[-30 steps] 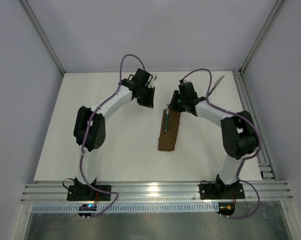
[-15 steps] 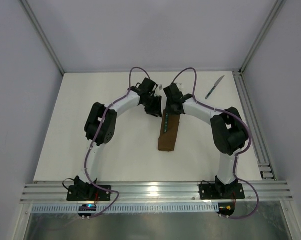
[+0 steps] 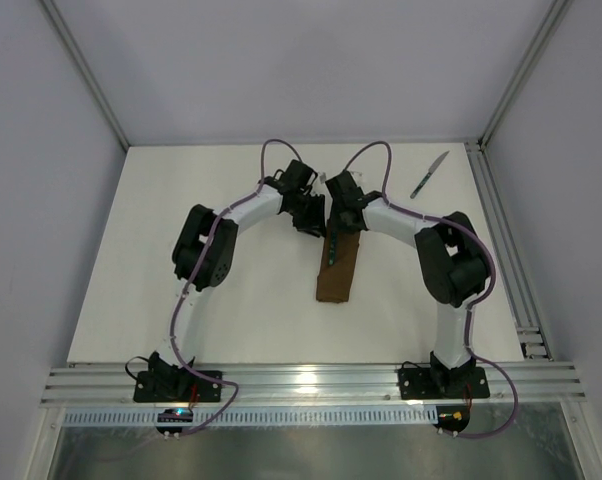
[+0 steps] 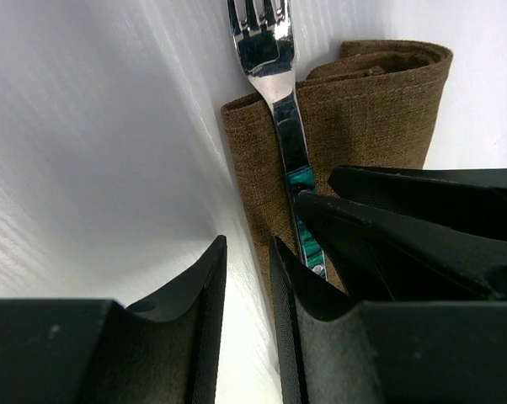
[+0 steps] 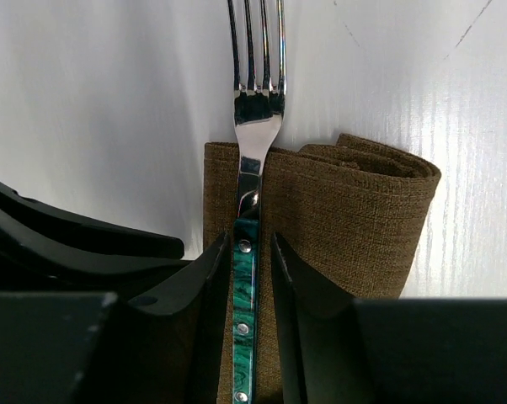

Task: Fold the napkin into a case and place the utensils inside
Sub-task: Insert the fork into the folded napkin.

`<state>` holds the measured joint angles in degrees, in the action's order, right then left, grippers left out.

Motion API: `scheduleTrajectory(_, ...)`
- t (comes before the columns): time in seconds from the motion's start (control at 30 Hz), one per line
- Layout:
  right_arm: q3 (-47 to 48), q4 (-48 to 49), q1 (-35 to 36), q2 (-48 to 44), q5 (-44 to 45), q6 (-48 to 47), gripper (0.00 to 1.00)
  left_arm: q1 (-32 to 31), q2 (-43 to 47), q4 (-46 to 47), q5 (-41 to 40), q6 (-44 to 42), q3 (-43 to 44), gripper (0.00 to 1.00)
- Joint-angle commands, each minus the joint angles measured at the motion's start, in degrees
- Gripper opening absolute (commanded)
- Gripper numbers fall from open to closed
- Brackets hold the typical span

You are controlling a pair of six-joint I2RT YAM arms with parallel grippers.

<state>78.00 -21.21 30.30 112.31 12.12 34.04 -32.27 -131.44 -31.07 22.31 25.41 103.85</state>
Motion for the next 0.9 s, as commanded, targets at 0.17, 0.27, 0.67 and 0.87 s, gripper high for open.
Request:
scheduleTrajectory(0.17, 1.0, 1.6, 0.2, 1.5, -0.3, 0.9, 0.29, -0.9, -2.3, -0.3, -0.9, 0.7, 0.9, 0.27)
scheduleTrajectory(0.27, 1.4, 1.4, 0.2, 2.0, -0.3, 0.9, 0.27, -1.0, -3.2, -0.9, -0.6, 0.9, 1.8, 0.21)
scheduleTrajectory(0.67, 0.7, 1.0, 0.5, 1.3, 1.0, 1.4, 0.04, -1.1, -2.4, -0.2, 0.0, 1.9, 1.3, 0.0)
scheduleTrajectory(0.87, -2.0, 2.3, 1.9, -2.6, 3.2, 3.5, 0.04, -1.1, -1.1, 2.7, 0.5, 3.7, -1.0, 0.0)
